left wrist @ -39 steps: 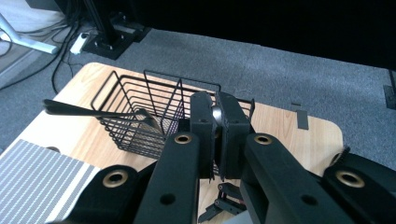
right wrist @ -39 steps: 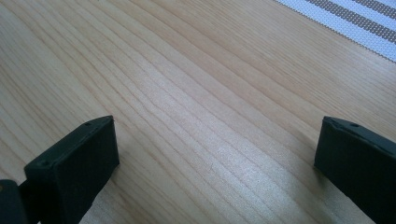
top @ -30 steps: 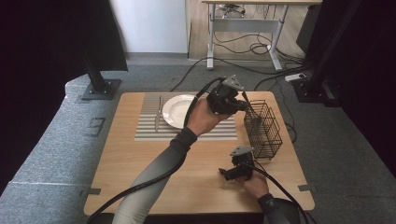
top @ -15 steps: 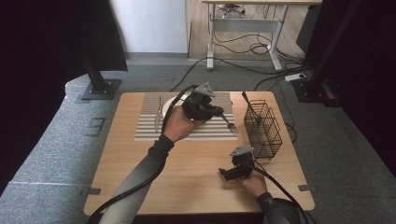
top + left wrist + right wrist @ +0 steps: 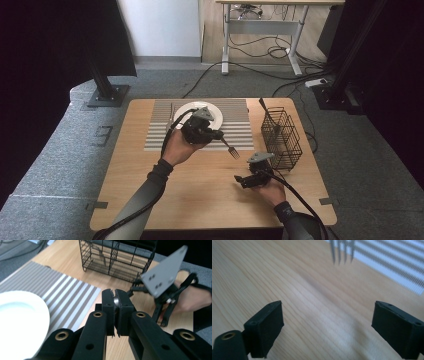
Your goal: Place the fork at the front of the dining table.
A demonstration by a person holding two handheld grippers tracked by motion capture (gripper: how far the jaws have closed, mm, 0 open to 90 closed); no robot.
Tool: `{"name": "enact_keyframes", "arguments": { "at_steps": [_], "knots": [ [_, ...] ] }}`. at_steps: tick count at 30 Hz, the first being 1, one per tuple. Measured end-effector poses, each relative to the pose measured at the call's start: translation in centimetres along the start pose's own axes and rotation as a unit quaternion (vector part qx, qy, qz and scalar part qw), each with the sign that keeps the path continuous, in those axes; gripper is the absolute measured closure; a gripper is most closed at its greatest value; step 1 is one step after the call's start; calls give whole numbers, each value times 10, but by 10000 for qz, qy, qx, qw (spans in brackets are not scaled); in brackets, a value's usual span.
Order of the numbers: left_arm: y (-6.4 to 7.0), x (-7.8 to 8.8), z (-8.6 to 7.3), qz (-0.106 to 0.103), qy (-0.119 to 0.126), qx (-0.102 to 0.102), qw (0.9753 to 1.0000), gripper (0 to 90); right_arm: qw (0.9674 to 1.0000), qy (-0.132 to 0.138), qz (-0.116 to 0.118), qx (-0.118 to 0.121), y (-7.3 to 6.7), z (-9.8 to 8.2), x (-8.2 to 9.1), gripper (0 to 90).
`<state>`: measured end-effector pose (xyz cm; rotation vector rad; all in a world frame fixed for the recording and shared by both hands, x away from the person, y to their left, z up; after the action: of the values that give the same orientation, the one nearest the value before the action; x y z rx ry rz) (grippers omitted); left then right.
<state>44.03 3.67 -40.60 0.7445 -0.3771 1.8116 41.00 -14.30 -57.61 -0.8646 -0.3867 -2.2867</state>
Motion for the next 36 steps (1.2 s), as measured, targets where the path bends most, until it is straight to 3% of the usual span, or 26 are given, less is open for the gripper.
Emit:
{"name": "enact_keyframes", "arguments": {
  "at_steps": [7,10,12,15,17,18,21,22,27,31,36],
  "knots": [
    [0,-7,-13,-50,-121,54,9999,866,9997,89,-37,239,-2,22,4,158],
    [1,-9,-17,-78,-163,50,9998,866,9989,211,12,423,-6,44,8,295],
    [1,-10,-17,-81,-168,45,9998,866,9986,258,56,462,-8,50,9,326],
    [4,-10,-16,-91,-196,-2,9998,866,9968,336,141,712,-15,70,10,463],
    [4,-10,-16,-91,-212,-21,9997,866,9964,338,165,755,-16,73,10,490],
    [6,-9,-16,-96,-223,-34,9997,866,9966,301,198,741,-18,79,8,555],
    [7,-9,-15,-81,-242,-61,9997,866,9966,237,161,777,-18,83,6,603],
    [7,-9,-15,-44,-254,-83,9996,866,9965,177,82,818,-17,86,5,662],
    [4,-8,-15,-38,-255,-46,9997,866,9952,176,171,944,-21,88,4,775],
    [3,-9,-14,-41,-244,-28,9997,867,9939,224,132,1070,-24,87,3,801],
    [6,-11,-10,-35,-167,-65,9998,867,9920,351,245,1186,-33,87,1,825]
  ]
}}
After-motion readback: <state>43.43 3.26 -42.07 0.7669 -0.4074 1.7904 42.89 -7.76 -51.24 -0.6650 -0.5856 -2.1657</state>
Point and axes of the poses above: each handheld gripper's, and its own axes: x roughly backward along the jaws, z roughly out of its top, y roughly to its right, the point moved 6 cm from there along -x, roughly forward along the jaws, and after that the axes turned 5 degrees about -z, right-handed, at the moved point
